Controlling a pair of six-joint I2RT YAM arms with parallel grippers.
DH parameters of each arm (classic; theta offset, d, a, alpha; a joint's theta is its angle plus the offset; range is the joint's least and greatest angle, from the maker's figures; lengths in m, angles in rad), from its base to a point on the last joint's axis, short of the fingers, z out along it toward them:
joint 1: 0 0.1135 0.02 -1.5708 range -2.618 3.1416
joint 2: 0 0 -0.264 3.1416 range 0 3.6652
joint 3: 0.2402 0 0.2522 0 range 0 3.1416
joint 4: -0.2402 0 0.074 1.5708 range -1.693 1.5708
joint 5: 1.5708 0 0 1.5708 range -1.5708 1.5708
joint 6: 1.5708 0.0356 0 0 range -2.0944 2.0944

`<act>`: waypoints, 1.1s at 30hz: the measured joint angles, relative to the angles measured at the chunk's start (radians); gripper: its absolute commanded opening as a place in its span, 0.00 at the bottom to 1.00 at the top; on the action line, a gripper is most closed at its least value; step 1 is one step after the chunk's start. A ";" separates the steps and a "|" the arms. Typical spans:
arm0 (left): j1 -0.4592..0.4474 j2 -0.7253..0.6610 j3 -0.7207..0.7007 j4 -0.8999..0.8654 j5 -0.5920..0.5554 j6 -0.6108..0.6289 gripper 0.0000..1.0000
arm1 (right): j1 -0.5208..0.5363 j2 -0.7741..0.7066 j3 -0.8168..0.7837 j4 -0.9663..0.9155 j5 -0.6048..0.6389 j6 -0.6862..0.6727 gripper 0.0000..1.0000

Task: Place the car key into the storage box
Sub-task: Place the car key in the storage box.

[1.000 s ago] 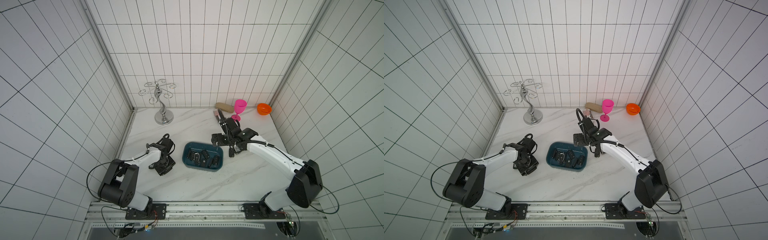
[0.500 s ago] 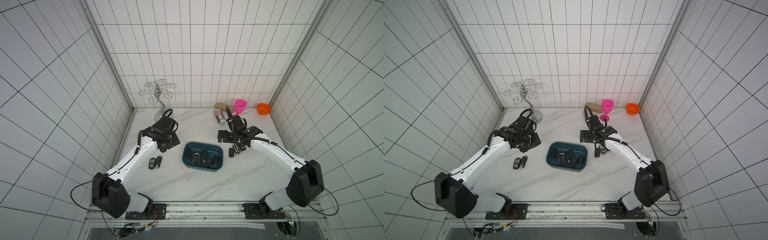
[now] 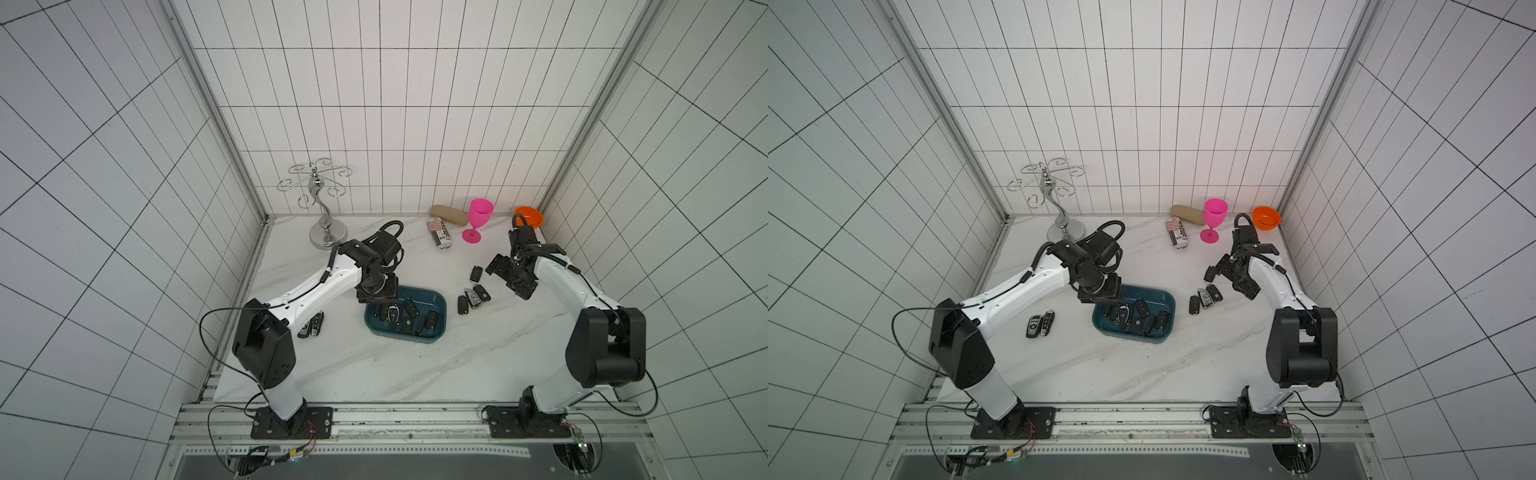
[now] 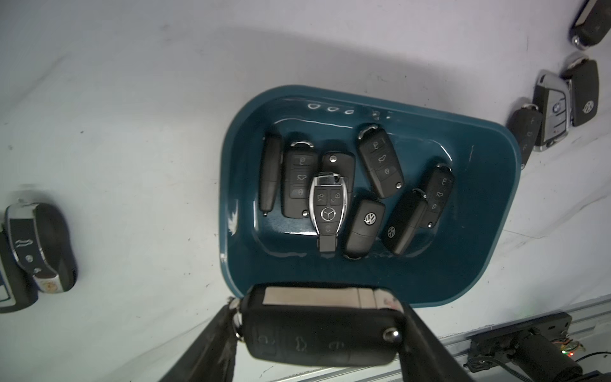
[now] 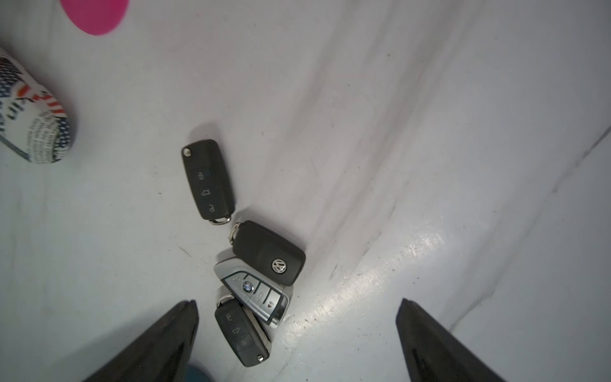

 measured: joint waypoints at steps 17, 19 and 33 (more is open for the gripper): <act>-0.083 0.309 0.159 -0.050 0.008 0.080 0.61 | -0.003 -0.006 -0.050 -0.045 -0.045 0.018 0.98; -0.089 0.322 0.164 -0.048 0.004 0.080 0.63 | -0.003 -0.005 -0.049 -0.045 -0.045 0.008 0.97; -0.093 0.381 0.174 -0.027 -0.005 0.085 0.75 | 0.026 0.246 0.241 -0.087 -0.064 -0.135 0.97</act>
